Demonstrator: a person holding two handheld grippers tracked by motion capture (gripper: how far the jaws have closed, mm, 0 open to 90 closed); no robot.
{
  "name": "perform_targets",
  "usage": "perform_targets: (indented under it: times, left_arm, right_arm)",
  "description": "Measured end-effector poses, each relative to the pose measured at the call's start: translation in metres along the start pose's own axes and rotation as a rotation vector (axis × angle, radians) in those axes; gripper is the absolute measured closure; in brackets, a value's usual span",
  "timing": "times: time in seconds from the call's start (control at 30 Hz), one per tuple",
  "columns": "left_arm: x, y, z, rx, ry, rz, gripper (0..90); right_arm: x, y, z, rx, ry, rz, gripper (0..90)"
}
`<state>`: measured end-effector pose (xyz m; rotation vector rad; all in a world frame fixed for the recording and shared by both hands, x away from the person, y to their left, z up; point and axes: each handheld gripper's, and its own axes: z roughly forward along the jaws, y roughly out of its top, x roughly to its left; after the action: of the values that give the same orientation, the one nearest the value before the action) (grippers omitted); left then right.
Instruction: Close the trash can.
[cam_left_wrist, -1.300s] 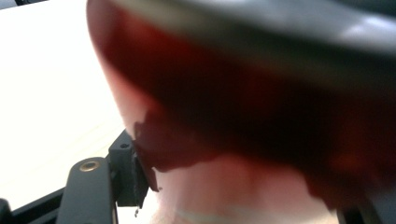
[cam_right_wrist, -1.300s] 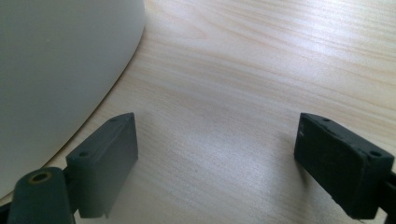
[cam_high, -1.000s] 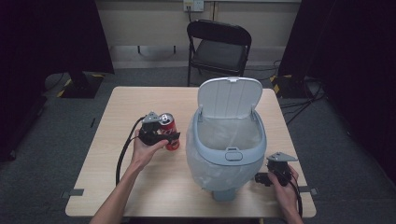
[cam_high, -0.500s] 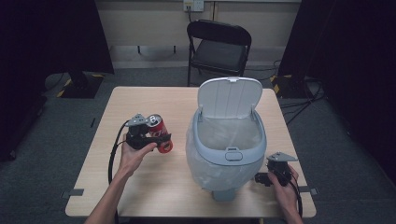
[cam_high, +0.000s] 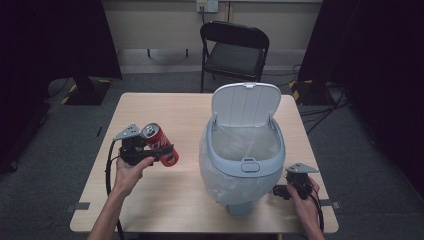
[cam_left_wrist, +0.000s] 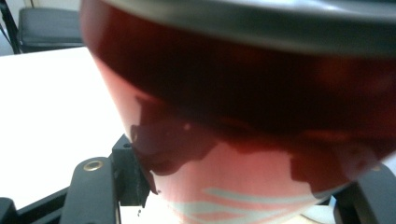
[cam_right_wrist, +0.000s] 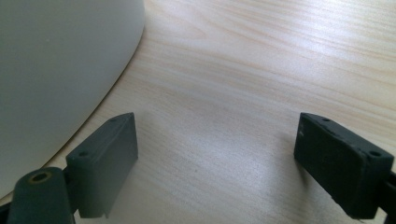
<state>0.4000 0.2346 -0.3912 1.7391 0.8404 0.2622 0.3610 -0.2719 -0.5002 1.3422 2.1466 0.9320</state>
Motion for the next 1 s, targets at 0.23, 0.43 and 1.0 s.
perform_targets:
  times: [0.23, 0.43, 1.0]
  left_arm:
    - [-0.015, 0.017, -0.014, -0.052, -0.037, 0.029, 34.0]
    - [-0.027, 0.03, -0.028, -0.133, -0.053, 0.064, 34.0]
    - [-0.051, 0.063, -0.041, -0.22, -0.083, 0.127, 34.0]
  right_arm:
    - [0.0, 0.0, 0.0, -0.004, -0.003, -0.005, 12.3]
    - [0.0, 0.0, 0.0, 0.0, 0.0, 0.0, 12.2]
    - [0.0, 0.0, 0.0, 0.0, 0.0, 0.0, 12.2]
